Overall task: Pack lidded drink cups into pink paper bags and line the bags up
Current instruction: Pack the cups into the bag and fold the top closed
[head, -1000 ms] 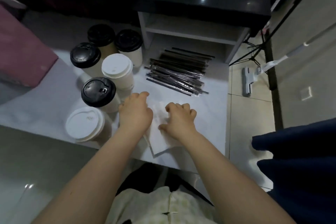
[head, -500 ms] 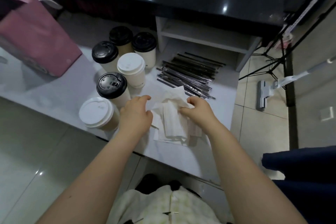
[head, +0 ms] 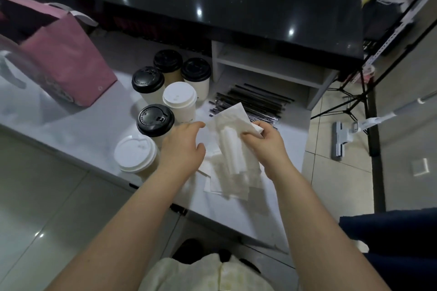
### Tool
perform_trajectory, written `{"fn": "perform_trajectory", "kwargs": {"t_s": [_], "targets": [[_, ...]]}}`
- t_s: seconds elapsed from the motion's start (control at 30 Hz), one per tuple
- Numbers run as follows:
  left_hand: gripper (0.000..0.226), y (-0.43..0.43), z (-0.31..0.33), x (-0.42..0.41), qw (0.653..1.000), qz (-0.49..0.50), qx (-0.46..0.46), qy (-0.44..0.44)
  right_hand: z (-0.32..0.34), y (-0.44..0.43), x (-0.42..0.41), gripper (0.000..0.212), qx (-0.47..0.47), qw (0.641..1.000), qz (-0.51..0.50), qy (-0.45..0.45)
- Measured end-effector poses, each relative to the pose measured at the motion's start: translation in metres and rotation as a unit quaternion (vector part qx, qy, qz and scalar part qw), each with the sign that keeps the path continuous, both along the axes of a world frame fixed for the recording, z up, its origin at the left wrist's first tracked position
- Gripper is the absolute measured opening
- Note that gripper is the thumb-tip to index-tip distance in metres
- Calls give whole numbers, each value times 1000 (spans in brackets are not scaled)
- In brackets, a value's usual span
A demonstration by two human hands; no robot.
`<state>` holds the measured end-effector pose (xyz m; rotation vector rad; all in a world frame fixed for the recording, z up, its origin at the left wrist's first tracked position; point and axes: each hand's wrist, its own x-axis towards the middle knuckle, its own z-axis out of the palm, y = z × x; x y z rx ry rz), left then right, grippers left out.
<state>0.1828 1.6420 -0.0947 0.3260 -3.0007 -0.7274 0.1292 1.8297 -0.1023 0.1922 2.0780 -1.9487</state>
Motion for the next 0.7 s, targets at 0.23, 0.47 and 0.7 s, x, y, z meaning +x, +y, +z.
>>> {"fn": "perform_trajectory", "kwargs": {"t_s": [0.23, 0.47, 0.7], "targets": [[52, -58, 63, -15, 989, 90, -38, 111, 50, -68, -21, 14, -29, 997, 38, 64], [48, -156, 87, 14, 975, 141, -82, 151, 85, -175, -15, 11, -38, 988, 116, 98], [45, -295, 93, 65, 959, 201, -109, 166, 96, -308, 15, 9, -31, 985, 114, 123]]}}
